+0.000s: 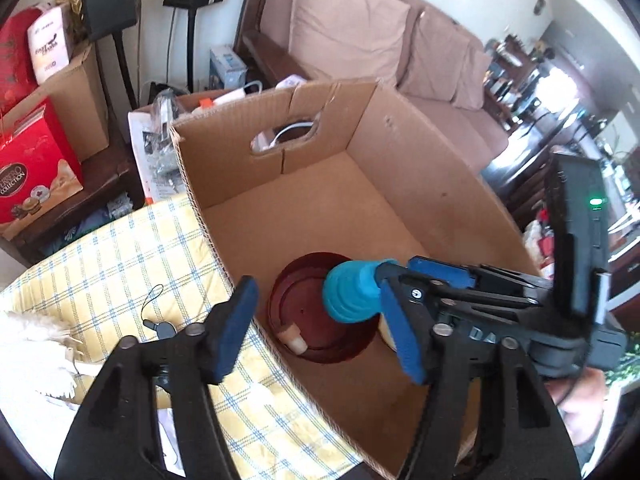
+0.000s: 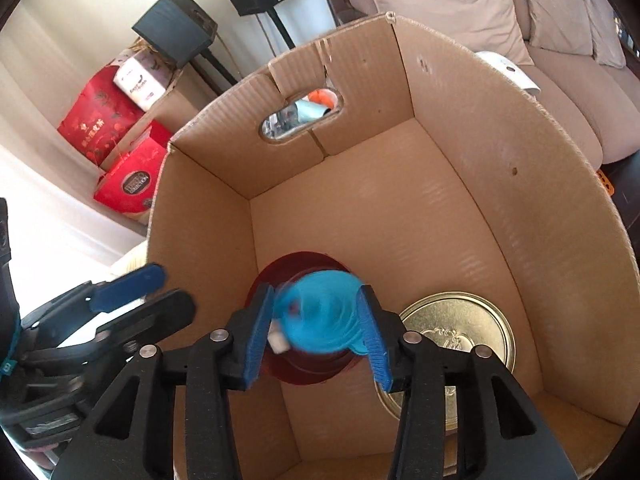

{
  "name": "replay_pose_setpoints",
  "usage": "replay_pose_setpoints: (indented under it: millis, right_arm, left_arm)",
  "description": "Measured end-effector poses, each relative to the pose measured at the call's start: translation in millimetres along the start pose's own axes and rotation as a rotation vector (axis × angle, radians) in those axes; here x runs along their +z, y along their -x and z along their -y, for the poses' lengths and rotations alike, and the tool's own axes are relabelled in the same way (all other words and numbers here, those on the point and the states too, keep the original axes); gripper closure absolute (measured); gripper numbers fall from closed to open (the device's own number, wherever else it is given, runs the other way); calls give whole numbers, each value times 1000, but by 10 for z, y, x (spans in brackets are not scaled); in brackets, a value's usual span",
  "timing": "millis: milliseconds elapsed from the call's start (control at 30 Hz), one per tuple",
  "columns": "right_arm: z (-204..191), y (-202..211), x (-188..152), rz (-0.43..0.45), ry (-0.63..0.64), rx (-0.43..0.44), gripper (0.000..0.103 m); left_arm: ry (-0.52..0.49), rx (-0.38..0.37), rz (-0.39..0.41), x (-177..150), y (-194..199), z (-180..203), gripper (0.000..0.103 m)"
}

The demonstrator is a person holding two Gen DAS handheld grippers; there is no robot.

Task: Organize objects
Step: 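Carry funnel with right tool and cork with left tool into box, release both, then move both tools back over the table toward white duster and envelopes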

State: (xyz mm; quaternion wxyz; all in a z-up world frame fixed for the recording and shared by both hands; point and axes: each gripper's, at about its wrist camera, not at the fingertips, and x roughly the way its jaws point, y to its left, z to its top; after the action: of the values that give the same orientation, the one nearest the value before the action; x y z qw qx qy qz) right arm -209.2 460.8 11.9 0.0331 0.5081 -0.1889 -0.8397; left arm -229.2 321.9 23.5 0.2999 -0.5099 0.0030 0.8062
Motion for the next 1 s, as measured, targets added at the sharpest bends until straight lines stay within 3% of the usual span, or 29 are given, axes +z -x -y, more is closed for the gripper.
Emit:
replay_pose_setpoints:
  millis: [133, 233, 367, 467, 533, 600, 1000]
  right_arm:
    - [-77, 139, -10, 36, 18, 0, 46]
    - [-134, 253, -15, 64, 34, 3, 45]
    - [-258, 391, -70, 93, 67, 4, 43]
    - [-387, 494, -133, 121, 102, 5, 37]
    - [-498, 561, -181, 142, 133, 5, 27]
    - [-619, 616, -228, 162, 164, 7, 23]
    - [-1393, 652, -556, 198, 348, 52, 21]
  left_arm:
    - [-9, 19, 59, -30, 275, -33, 26]
    - [2, 29, 93, -54, 459, -101, 18]
    - [25, 38, 123, -130, 662, -241, 15]
    - [44, 51, 139, -206, 772, -364, 1]
    - [58, 60, 144, -278, 853, -460, 0]
    - [72, 77, 148, -358, 912, -555, 0]
    - [166, 183, 150, -953, 1174, -1220, 0]
